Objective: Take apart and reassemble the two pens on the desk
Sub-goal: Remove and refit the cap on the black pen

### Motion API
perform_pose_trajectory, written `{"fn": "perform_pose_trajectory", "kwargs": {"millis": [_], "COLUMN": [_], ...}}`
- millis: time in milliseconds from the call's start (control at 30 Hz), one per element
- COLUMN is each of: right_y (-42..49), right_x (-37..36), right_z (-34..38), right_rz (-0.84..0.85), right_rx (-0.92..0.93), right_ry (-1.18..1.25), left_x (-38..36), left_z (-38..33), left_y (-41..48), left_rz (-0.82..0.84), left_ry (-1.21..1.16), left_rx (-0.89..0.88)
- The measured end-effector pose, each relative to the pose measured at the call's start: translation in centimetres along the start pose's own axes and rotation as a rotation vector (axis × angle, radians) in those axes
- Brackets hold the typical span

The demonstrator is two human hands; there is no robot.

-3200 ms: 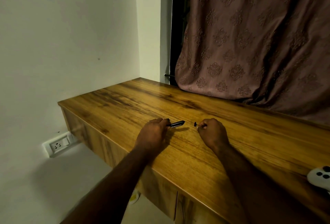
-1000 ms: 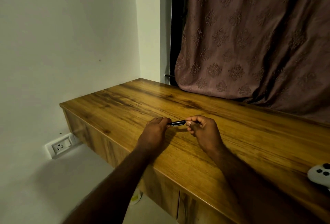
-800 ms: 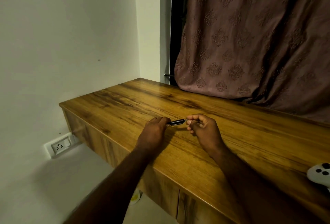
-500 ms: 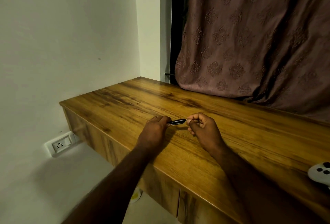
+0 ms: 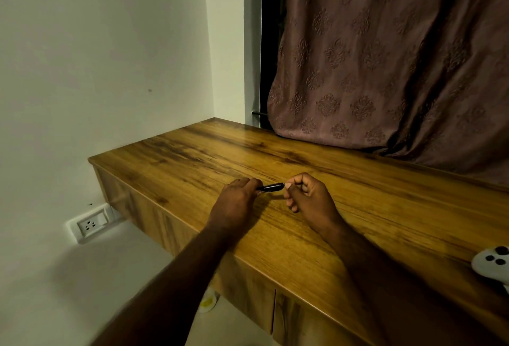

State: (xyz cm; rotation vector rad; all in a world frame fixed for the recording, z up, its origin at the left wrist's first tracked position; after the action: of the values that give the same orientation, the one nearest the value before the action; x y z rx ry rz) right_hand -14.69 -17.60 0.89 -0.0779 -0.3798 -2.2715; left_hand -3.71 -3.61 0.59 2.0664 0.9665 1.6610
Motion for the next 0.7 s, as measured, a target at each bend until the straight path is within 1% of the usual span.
{"fn": "perform_pose_trajectory", "kwargs": {"millis": [100,200,267,333,400,467,600,700], "right_y": [0.3,1.3,2.0,2.4,2.6,2.7,3.0,3.5], "right_x": [0.4,1.8,2.9,3.4,3.1,2.6,2.0,1.9], "right_z": [0.0,-0.7,-1.6,-2.3,-2.5,-2.4,-2.5,-2.4], "right_rz": [-0.023,-0.185,-0.310,-0.379,-0.356,-0.296,-0.215,-0.223], "right_rx": [-0.020,-0.033,-0.053,-0.084,-0.091,-0.086,-0.090,-0.125], "right_ry": [0.015,-0.040,-0.148,-0.265,-0.335,-0.402,-0.556,-0.642], "left_x": [-0.3,-0.3,-0.1,-0.2,-0.2,-0.2,0.1,0.4], "left_z": [0.3,0.4,0.2,0.1,0.2,0.3,-0.2,-0.3], "left_y": [-0.1,-0.1,-0.1,-0.1,-0.1,-0.1,-0.1,0.0], "left_rz": [-0.011,-0.021,-0.033,-0.029,-0.005,0.002,-0.005,-0.011], "left_ry": [0.027,0.003,-0.033,-0.052,-0.066,-0.072,-0.089,-0.061], "left_rx": [0.000,0.017,0.018,0.031,0.073,0.093,0.078,0.044]}}
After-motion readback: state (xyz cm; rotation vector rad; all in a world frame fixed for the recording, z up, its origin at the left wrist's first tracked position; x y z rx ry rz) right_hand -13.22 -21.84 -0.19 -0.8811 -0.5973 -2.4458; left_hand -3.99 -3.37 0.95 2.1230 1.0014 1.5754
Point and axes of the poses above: each hand's wrist, its own y-axis towards the middle knuckle, its own x-axis out of the back of the hand, z = x × y, the point moved 2 cm from there along y, towards the middle knuckle, and after that the axes turned 4 degrees about -x, right-handed, at the moved point
